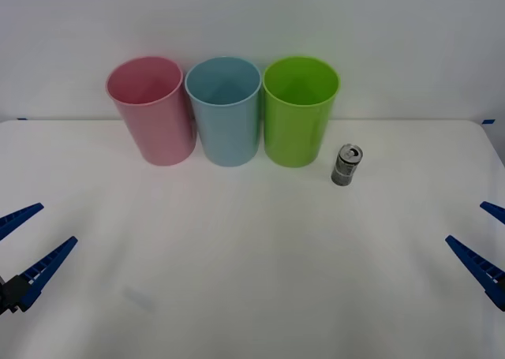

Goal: Grasp the object on the table and drop it into the matching bin: aluminum can to the light blue bin, PET bottle to the pink bin.

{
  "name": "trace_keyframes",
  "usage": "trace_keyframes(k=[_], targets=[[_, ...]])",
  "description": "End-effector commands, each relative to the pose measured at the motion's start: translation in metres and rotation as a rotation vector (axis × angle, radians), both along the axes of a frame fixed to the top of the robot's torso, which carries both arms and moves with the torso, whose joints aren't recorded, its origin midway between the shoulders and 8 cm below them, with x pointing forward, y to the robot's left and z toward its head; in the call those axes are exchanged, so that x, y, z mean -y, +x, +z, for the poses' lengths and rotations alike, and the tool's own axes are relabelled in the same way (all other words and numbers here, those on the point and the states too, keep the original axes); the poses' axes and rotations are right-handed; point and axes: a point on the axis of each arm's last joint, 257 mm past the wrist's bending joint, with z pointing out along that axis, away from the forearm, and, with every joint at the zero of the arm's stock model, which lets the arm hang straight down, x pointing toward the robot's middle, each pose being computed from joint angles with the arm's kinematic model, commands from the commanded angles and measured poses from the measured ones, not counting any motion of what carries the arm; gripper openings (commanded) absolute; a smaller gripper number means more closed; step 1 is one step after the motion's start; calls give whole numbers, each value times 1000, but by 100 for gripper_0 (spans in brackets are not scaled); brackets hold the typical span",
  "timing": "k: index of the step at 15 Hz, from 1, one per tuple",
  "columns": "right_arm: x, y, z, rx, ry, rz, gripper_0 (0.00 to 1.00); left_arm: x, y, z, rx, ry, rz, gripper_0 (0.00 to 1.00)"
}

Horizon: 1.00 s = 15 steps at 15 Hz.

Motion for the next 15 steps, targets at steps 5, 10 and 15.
trace_keyframes(k=[5,10,15], targets=[[-9,2,-1,4,47,-6,100,0,0,0,0,0,0,100],[-16,15,-14,-16,36,-37,100,0,0,0,0,0,0,100],[-27,36,-33,-35,19,-95,100,0,0,0,0,0,0,100]])
